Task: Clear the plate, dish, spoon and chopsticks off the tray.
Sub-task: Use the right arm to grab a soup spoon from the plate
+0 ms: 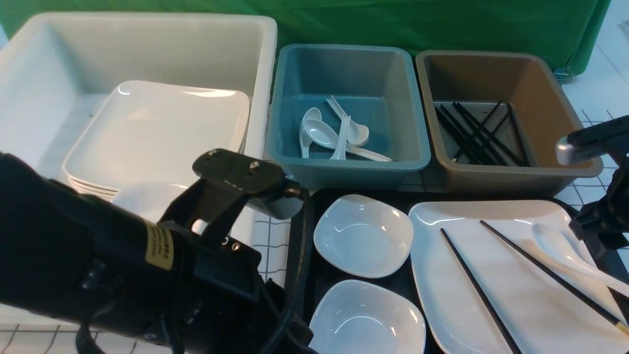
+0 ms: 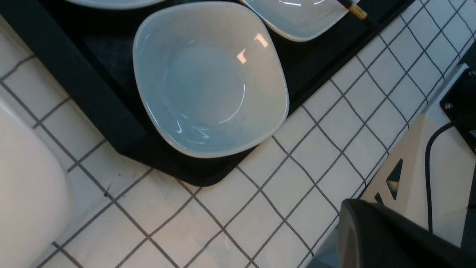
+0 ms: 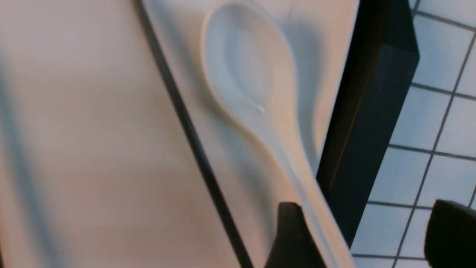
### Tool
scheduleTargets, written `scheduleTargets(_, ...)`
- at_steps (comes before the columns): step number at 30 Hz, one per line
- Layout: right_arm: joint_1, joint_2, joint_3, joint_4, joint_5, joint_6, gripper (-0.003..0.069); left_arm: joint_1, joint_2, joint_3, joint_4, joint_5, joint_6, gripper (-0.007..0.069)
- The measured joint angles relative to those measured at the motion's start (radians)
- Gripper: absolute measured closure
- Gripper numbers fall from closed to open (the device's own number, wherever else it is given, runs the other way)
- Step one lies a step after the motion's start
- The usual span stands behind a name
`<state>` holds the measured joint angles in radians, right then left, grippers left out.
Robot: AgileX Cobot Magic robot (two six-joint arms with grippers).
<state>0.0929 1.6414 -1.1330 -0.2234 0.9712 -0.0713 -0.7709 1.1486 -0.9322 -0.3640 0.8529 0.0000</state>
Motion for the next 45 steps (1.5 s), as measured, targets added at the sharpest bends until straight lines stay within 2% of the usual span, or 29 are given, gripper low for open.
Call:
scheduleTargets(7, -0.011, 0.106, -0.013, 0.015, 0.001, -0.041, 0.0233, 0.000, 0.002, 0.000, 0.021, -0.069, 0.006, 0.0637)
scheduleTargets(10, -0.011, 0.141, -0.013, 0.015, 0.002, -0.044, 0.0233, 0.000, 0.029, -0.002, -0.004, -0.150, 0.088, 0.0637)
scheduleTargets(14, -0.011, 0.160, -0.013, 0.015, 0.002, -0.044, 0.0233, -0.001, 0.109, -0.039, -0.040, -0.182, 0.123, 0.0637)
scheduleTargets(26, -0.011, 0.176, -0.013, 0.015, 0.044, -0.053, 0.0234, -0.021, 0.412, -0.295, -0.081, -0.180, 0.163, 0.0637)
scheduleTargets(37, -0.011, 0.178, -0.013, 0.015, 0.048, -0.058, 0.0234, -0.021, 0.549, -0.457, -0.084, -0.097, 0.185, 0.0637)
scheduleTargets(41, -0.011, 0.178, -0.013, 0.015, 0.048, -0.060, 0.0270, -0.021, 0.549, -0.504, -0.084, -0.087, 0.187, 0.0637)
scheduleTargets(45, -0.011, 0.178, -0.013, 0.012, 0.058, -0.076, 0.0390, -0.021, 0.549, -0.518, -0.084, -0.079, 0.187, 0.0637)
